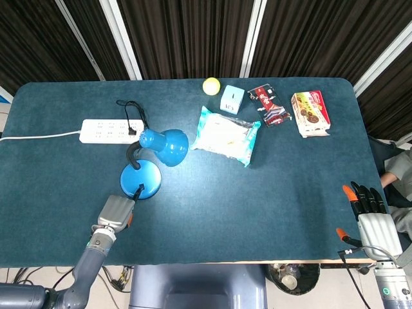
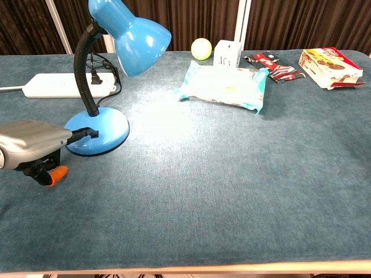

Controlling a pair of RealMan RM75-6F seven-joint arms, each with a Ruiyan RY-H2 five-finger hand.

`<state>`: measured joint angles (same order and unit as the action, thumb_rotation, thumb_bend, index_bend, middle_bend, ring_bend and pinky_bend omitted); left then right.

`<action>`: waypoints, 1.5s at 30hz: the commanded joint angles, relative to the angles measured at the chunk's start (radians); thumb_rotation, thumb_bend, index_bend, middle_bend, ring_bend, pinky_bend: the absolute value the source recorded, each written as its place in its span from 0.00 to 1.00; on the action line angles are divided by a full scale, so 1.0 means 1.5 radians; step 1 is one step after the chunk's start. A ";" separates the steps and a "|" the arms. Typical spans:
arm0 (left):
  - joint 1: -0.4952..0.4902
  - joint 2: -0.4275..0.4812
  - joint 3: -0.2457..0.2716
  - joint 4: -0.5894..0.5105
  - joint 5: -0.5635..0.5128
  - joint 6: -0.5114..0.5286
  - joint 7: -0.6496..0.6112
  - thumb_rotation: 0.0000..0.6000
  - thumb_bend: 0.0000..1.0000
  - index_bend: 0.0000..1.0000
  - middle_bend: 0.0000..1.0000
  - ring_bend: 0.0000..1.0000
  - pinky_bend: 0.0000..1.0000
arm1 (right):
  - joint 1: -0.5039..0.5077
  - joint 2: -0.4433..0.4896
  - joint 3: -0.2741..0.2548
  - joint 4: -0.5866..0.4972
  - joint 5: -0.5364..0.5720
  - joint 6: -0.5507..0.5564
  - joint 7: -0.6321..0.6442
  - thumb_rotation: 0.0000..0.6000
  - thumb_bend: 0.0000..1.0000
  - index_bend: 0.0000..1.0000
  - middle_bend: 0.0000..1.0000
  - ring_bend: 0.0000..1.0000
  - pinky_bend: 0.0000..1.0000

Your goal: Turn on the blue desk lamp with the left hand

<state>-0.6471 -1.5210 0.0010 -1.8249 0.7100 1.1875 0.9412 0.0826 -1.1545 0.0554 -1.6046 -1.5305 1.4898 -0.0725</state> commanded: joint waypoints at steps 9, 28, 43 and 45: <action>0.008 -0.003 0.013 0.024 0.051 0.019 -0.024 1.00 0.53 0.06 0.90 0.85 0.89 | 0.000 0.000 0.000 0.000 -0.001 0.001 0.000 1.00 0.23 0.00 0.00 0.00 0.00; 0.157 0.196 0.074 0.048 0.381 0.217 -0.312 1.00 0.06 0.00 0.00 0.00 0.04 | -0.001 -0.003 0.000 0.006 -0.005 0.006 -0.008 1.00 0.23 0.00 0.00 0.00 0.00; 0.279 0.252 0.091 0.129 0.415 0.267 -0.513 1.00 0.06 0.00 0.00 0.00 0.01 | -0.002 -0.009 0.001 0.004 -0.005 0.009 -0.020 1.00 0.23 0.00 0.00 0.00 0.00; 0.281 0.253 0.089 0.128 0.421 0.262 -0.512 1.00 0.06 0.00 0.00 0.00 0.01 | -0.001 -0.010 0.001 0.003 -0.004 0.008 -0.023 1.00 0.24 0.00 0.00 0.00 0.00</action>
<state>-0.2282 -1.1430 0.1370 -1.6334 1.3383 1.5837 0.1716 0.0804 -1.1691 0.0568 -1.5998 -1.5364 1.5022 -0.1062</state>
